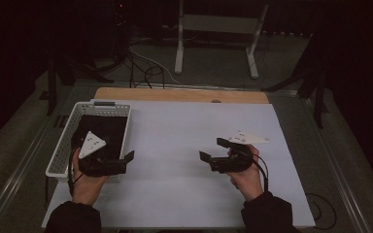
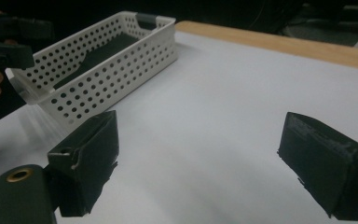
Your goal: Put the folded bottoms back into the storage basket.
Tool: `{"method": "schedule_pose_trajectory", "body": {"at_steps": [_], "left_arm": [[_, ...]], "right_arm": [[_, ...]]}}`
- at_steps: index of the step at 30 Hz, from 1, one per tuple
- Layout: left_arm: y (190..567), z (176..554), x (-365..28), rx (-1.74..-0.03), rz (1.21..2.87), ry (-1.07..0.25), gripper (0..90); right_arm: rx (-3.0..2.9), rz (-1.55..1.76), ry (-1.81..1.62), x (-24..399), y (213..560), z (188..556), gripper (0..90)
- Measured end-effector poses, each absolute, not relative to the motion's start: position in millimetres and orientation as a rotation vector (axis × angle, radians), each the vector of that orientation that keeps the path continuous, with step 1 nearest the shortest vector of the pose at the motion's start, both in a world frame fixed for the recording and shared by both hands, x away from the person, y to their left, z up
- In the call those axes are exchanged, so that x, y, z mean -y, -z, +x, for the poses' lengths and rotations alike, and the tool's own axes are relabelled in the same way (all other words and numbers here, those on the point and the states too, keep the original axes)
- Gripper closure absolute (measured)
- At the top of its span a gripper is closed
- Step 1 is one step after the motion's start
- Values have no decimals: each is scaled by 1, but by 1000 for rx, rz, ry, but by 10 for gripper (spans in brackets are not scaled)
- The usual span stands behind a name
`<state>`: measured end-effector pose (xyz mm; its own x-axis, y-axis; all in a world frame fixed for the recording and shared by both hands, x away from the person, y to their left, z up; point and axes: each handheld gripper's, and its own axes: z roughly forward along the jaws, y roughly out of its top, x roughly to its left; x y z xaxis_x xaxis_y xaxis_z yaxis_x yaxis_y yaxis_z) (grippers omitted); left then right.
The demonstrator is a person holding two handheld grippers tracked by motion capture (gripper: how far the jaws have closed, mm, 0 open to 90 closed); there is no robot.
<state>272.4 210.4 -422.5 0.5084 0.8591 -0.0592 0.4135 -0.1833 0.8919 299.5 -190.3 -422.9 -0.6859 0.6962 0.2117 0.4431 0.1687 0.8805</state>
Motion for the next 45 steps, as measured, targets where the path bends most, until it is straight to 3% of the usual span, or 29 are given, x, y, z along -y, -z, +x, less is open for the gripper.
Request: {"method": "schedule_pose_trajectory", "body": {"at_steps": [23,45], "left_arm": [[424,265,-214,-1042,1780,-600,3],[426,263,-215,-1036,1781,-593,3]], "right_arm": [[-2008,1122,-1524,270,436,269,114],[-1978,1098,-1474,281,442,258,113]]}}
